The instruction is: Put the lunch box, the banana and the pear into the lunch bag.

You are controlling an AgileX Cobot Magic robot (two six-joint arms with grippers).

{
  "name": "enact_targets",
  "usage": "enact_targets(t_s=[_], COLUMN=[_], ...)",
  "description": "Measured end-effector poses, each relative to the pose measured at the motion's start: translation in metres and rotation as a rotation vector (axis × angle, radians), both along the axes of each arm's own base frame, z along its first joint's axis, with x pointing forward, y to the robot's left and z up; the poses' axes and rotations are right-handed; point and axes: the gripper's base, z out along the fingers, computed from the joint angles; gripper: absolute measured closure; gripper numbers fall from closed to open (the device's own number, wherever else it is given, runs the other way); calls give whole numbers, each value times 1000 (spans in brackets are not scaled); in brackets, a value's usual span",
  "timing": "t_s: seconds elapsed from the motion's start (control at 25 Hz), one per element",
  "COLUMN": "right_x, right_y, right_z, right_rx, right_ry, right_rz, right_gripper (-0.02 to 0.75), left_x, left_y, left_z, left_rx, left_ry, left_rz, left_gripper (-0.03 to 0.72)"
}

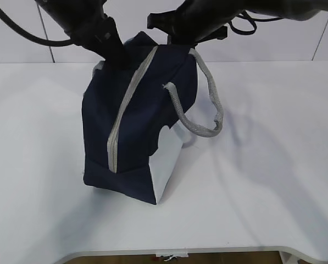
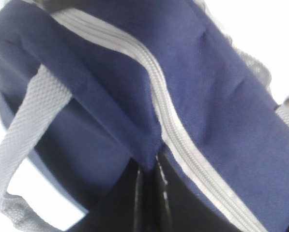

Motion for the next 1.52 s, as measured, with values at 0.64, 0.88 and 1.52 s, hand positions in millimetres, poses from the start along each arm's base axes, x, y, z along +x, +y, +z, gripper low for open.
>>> enact_targets(t_s=[0.64,0.88,1.52], right_x=[14,14,15], right_y=[-25,-23,-29], right_z=[-42,-48,-28], right_rx=[-32,-8,-55], right_ry=[158,194,226], right_rz=[-68,-73,-73], right_gripper=[724,724,414], left_x=[-7,-8,-3], left_y=[3,3,-1], left_z=[17,17,6], left_rx=[-3,-1,-12], left_ry=[-35,-29,8], left_rz=[-23,-27,-33], left_gripper=[692,694,638])
